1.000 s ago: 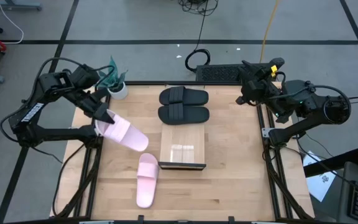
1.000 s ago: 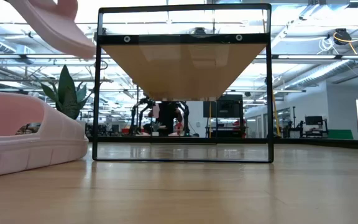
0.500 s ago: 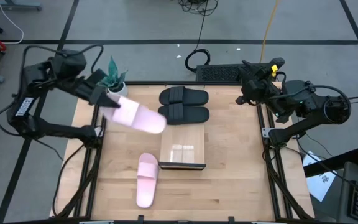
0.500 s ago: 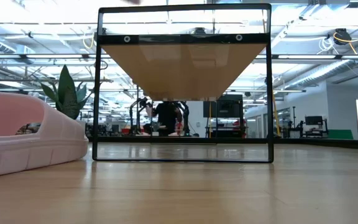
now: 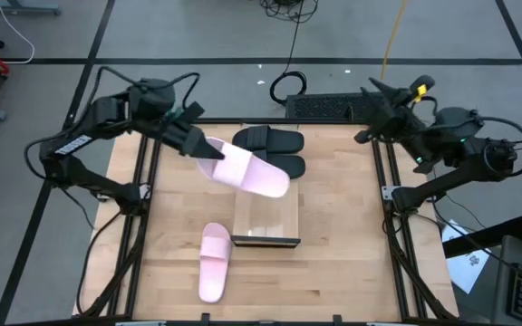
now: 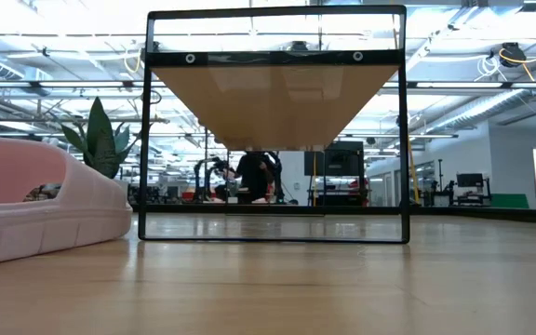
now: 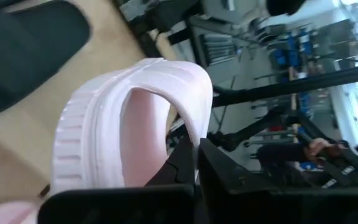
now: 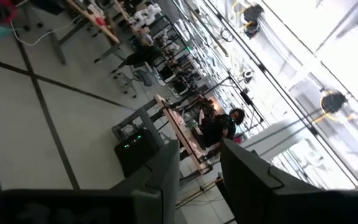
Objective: Pick and place slides into the shelf
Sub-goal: Put the top white slides on the shelf
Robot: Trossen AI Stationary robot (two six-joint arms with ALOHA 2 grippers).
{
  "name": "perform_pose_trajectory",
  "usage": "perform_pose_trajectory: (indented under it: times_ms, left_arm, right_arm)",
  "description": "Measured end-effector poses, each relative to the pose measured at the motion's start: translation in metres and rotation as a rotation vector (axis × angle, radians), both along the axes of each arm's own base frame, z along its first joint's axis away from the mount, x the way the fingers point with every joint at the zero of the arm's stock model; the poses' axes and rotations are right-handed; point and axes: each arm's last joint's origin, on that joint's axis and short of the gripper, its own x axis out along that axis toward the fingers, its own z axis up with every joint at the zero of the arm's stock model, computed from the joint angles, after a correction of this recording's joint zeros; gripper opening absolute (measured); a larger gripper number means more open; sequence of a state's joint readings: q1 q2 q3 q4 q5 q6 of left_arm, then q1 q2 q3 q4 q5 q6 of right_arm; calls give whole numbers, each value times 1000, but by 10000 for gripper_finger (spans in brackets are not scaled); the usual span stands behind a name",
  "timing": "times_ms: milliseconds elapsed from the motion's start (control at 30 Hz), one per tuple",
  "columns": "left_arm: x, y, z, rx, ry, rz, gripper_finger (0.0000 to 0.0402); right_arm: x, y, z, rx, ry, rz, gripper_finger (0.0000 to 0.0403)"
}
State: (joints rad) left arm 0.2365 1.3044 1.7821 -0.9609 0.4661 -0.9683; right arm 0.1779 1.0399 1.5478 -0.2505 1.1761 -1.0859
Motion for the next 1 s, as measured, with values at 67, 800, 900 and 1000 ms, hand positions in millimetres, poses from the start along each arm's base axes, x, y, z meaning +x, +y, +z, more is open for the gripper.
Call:
perform_pose_trajectory:
  times_ms: [67,800,900,1000]
  left_arm:
    - [6,-7,0,2,-5,16,0]
    - [57,-105,-70,-145,-87,294,0]
    - [62,-106,-87,-148,-78,305,0]
    - [66,-104,-103,-160,-79,305,0]
  right_arm:
    - [-6,-3,2,3,-16,-12,109]
    - [-27,-10,7,8,-50,-34,109]
    - [-28,-10,7,9,-53,-36,109]
    - [-28,-10,8,9,-53,-36,109]
